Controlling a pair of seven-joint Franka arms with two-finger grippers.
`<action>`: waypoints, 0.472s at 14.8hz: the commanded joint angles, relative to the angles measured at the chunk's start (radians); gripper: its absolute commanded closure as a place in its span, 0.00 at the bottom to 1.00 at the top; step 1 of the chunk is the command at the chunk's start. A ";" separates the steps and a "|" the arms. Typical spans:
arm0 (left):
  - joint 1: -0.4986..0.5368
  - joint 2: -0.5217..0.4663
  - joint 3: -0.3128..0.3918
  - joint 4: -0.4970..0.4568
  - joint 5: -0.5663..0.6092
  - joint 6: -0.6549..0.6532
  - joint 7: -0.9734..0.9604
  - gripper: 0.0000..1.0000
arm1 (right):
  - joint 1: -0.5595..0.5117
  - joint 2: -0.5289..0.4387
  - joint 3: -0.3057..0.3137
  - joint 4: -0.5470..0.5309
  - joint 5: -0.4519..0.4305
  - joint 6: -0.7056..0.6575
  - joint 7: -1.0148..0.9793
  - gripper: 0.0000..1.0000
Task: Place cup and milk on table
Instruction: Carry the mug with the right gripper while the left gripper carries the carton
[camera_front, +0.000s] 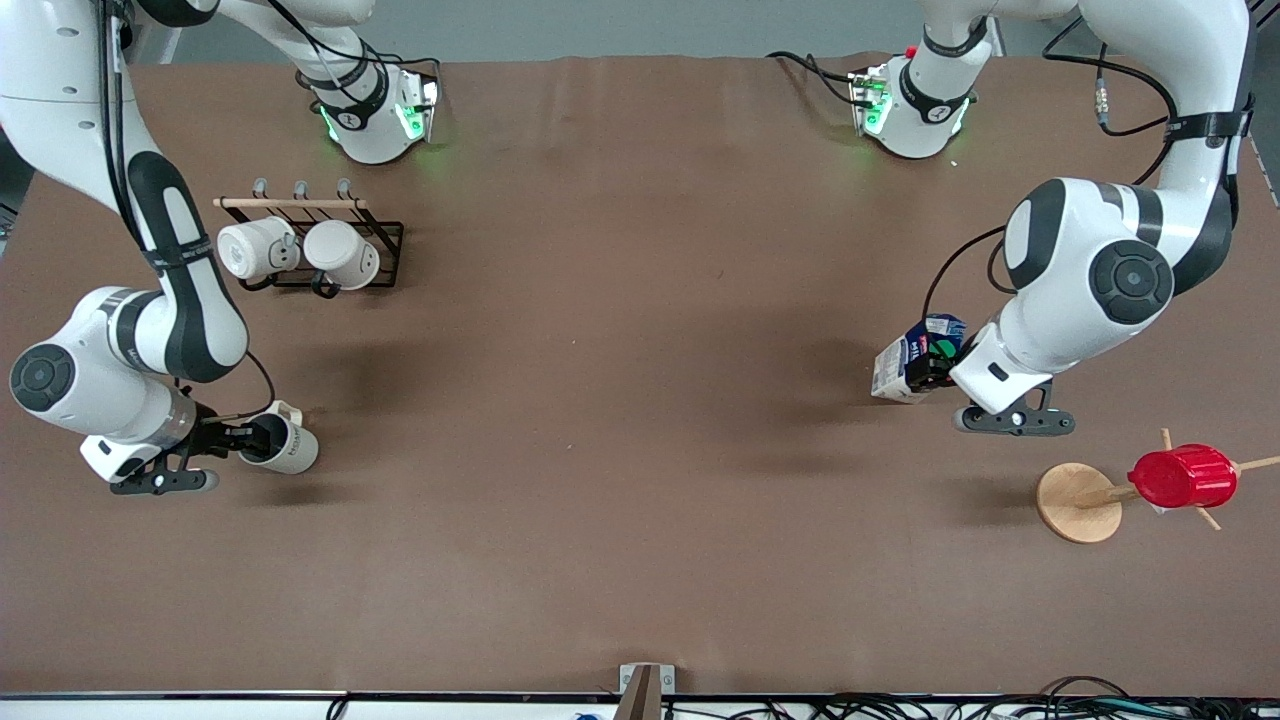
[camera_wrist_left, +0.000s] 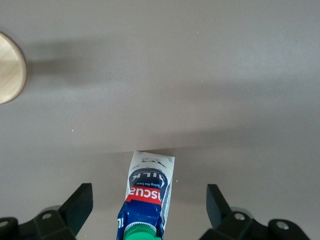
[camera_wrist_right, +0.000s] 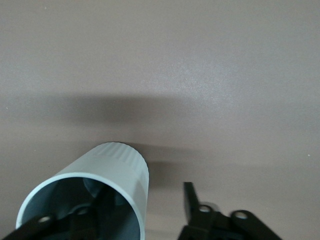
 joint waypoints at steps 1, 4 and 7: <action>-0.004 -0.013 -0.006 -0.028 0.018 0.019 -0.008 0.00 | -0.008 0.007 0.003 -0.009 0.010 0.029 0.000 0.97; -0.004 -0.007 -0.006 -0.048 0.018 0.019 -0.006 0.00 | -0.011 0.012 0.002 0.017 0.059 0.025 0.000 1.00; -0.003 -0.011 -0.007 -0.065 0.021 0.019 0.000 0.01 | 0.013 -0.017 0.003 0.091 0.060 -0.105 0.070 1.00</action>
